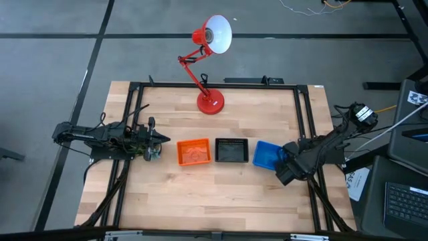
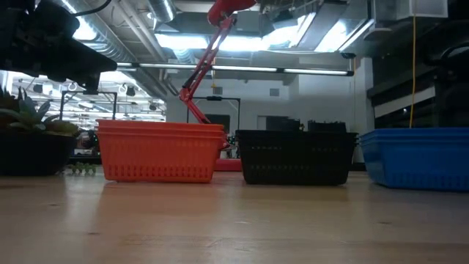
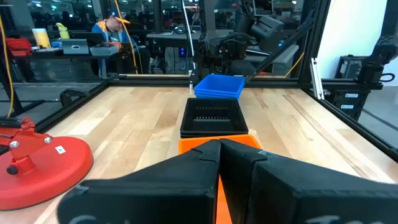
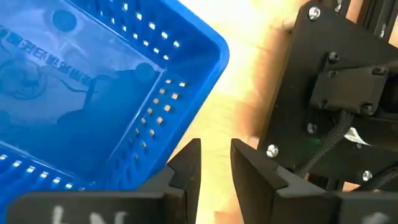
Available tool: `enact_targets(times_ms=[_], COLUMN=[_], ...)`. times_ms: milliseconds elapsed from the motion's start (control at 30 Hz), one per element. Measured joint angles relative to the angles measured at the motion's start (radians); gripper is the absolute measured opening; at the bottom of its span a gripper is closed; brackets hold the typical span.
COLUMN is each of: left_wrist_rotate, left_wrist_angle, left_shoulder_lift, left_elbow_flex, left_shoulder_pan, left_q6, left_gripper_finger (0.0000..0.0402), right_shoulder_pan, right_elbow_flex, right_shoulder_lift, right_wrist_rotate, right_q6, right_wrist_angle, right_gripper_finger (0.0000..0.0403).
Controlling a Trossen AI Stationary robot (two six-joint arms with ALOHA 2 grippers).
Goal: Stack baskets by color
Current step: Adjust the stacked blue bins
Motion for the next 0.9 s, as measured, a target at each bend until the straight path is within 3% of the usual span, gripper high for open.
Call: enact_targets(times_ms=[267, 567, 900], left_wrist_rotate=[0.0, 0.0, 0.0], left_wrist_angle=[0.0, 0.0, 0.0], left_shoulder_lift=[0.0, 0.0, 0.0], left_elbow_flex=[0.0, 0.0, 0.0], left_shoulder_pan=[0.0, 0.0, 0.0], left_q6=[0.0, 0.001, 0.001], left_gripper_finger=[0.0001, 0.0001, 0.0001], right_shoulder_pan=[0.011, 0.077, 0.08], right_elbow_flex=[0.114, 0.231, 0.23], right_shoulder_lift=[-0.01, 0.047, 0.188], right_wrist_rotate=[-0.144, -0.141, -0.134], right_q6=[-0.027, 0.001, -0.004], right_wrist_angle=[0.0, 0.207, 0.134], right_gripper_finger=[0.0088, 0.0088, 0.0088])
